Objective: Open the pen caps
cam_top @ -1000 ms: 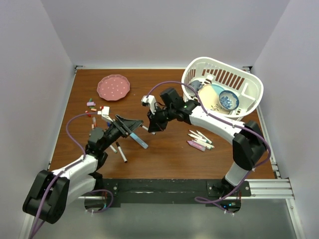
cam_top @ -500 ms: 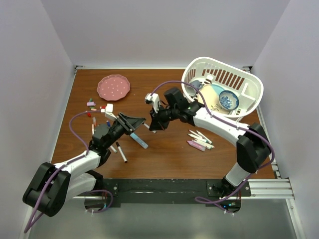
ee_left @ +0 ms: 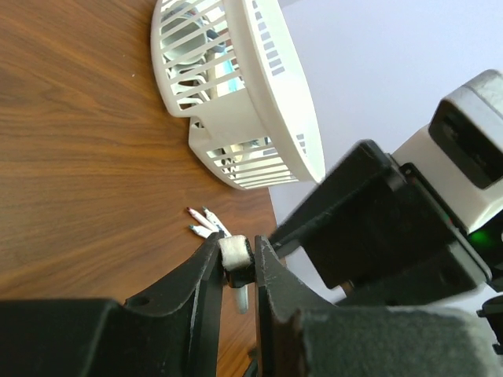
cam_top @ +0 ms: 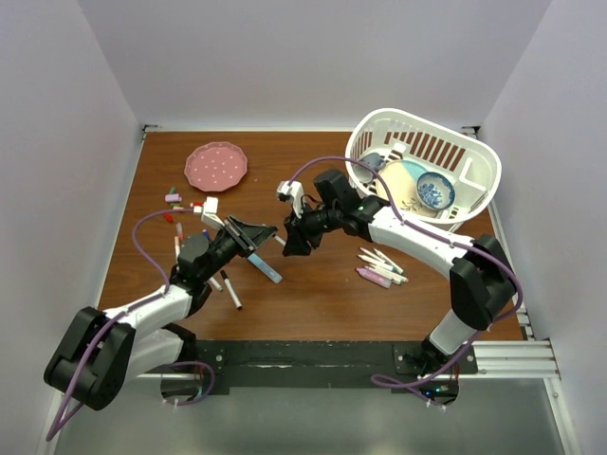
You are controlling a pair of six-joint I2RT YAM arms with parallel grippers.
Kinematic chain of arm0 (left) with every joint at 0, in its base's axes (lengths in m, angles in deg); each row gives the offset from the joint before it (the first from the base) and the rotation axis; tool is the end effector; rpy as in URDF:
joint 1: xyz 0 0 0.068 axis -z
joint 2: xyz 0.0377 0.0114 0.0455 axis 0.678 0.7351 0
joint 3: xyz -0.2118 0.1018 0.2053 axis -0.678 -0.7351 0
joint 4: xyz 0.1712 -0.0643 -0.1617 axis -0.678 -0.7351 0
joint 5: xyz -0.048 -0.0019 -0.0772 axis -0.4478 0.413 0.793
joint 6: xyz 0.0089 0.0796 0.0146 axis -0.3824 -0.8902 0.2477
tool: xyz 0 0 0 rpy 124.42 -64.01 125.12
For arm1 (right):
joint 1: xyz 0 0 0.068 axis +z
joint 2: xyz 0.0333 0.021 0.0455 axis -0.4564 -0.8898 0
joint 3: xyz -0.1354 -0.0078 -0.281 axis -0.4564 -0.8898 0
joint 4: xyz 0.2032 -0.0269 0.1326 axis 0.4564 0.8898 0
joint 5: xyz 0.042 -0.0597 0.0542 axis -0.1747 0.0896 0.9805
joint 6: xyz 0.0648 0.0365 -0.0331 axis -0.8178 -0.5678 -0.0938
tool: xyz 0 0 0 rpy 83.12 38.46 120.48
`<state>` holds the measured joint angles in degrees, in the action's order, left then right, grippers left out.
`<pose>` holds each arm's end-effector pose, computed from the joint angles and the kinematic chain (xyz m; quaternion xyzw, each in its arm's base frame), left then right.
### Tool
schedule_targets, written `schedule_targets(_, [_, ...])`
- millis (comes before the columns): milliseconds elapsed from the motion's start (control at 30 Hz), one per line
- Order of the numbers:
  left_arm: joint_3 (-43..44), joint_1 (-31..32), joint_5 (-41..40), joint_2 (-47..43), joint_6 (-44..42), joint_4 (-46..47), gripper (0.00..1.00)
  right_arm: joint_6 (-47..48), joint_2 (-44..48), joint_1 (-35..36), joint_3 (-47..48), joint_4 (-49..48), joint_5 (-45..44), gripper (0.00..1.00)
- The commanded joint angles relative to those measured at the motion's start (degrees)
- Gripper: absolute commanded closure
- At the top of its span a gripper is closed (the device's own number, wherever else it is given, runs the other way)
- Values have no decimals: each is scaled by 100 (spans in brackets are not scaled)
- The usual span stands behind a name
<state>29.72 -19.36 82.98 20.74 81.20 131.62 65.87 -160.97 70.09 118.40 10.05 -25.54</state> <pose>0.1908 -0.1047 0.2472 -0.1755 0.6963 -0.5662 0.4047 0.2422 0.2819 0.2977 -0.4653 0.7421 0.3942 0.2781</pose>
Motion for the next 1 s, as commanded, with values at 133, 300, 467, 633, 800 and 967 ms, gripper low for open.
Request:
schedule_targets(133, [272, 49, 543, -145, -547, 375, 100, 124, 154, -5, -163, -343, 1302, 28])
schedule_targets(300, [272, 49, 702, -155, -618, 437, 100, 177, 83, 4, -208, -422, 1637, 25])
schedule_targets(467, [237, 75, 825, -93, -644, 551, 100, 186, -4, 4, -243, -457, 1725, 21])
schedule_targets(633, [202, 93, 860, -40, -626, 710, 100, 186, -92, 4, -243, -475, 1848, 21])
schedule_targets(800, [219, 101, 843, -84, -661, 692, 100, 72, -119, 4, -260, -562, 1840, 21])
schedule_targets(967, [219, 128, 834, 12, -653, 815, 100, -200, -110, 4, -357, -755, 1524, 22])
